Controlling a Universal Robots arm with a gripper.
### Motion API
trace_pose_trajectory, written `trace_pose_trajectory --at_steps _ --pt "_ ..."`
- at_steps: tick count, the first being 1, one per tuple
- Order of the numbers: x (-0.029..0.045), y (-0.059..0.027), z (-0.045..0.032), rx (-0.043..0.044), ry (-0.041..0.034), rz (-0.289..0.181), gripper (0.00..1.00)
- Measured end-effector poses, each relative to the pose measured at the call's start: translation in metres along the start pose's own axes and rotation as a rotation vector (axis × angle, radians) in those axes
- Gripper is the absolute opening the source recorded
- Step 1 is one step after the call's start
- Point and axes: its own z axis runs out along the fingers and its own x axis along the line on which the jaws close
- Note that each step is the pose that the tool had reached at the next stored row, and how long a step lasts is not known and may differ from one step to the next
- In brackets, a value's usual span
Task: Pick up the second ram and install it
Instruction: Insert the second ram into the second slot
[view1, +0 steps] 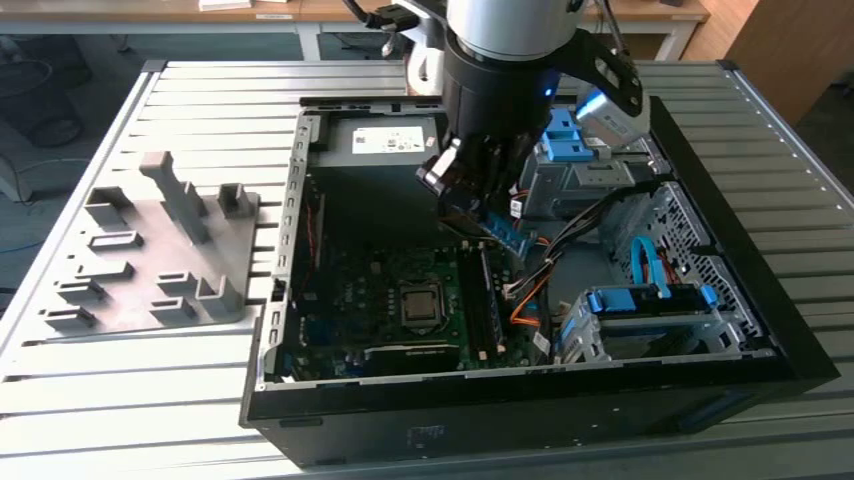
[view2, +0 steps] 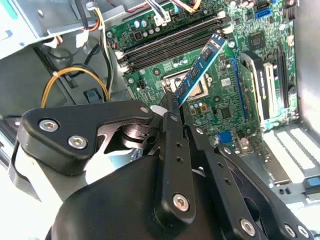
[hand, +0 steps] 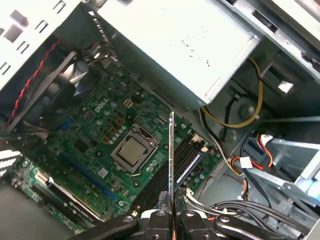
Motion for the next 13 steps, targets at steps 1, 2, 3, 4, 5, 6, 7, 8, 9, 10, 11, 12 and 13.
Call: trace_pose_trajectory --at_steps 1,2,3,4,5,6,7,8,9,10,11,12,13 --pt "0.0 0.0 0.0001 0.0006 -0.0004 0.014 0.14" --pt "0.0 0.0 0.0 0.0013 -0.0008 0.027 0.14" --pt "0.0 0.0 0.0001 0.0019 -0.0012 0.041 0.14" --pt "0.0 0.0 0.0001 0.0025 -0.0016 0.054 0.14" --pt "0.0 0.0 0.0002 0.0032 -0.002 0.067 0.14" --pt "0.0 0.0 0.0002 0.0039 -0.0024 0.081 0.14" --pt "0.0 0.0 0.0002 0.0045 -0.0028 0.094 0.14" --pt "0.0 0.0 0.0002 0.0051 -0.0031 0.107 0.14" --pt "0.0 0.0 0.0002 0.0057 -0.0034 0.119 0.14" --pt "0.0 0.0 0.0002 0.0063 -0.0038 0.132 0.14" --pt "0.0 0.0 0.0002 0.0069 -0.0041 0.144 0.14" --pt "0.0 0.0 0.0003 0.0075 -0.0045 0.157 0.14" --pt "0.0 0.0 0.0003 0.0081 -0.0049 0.169 0.14"
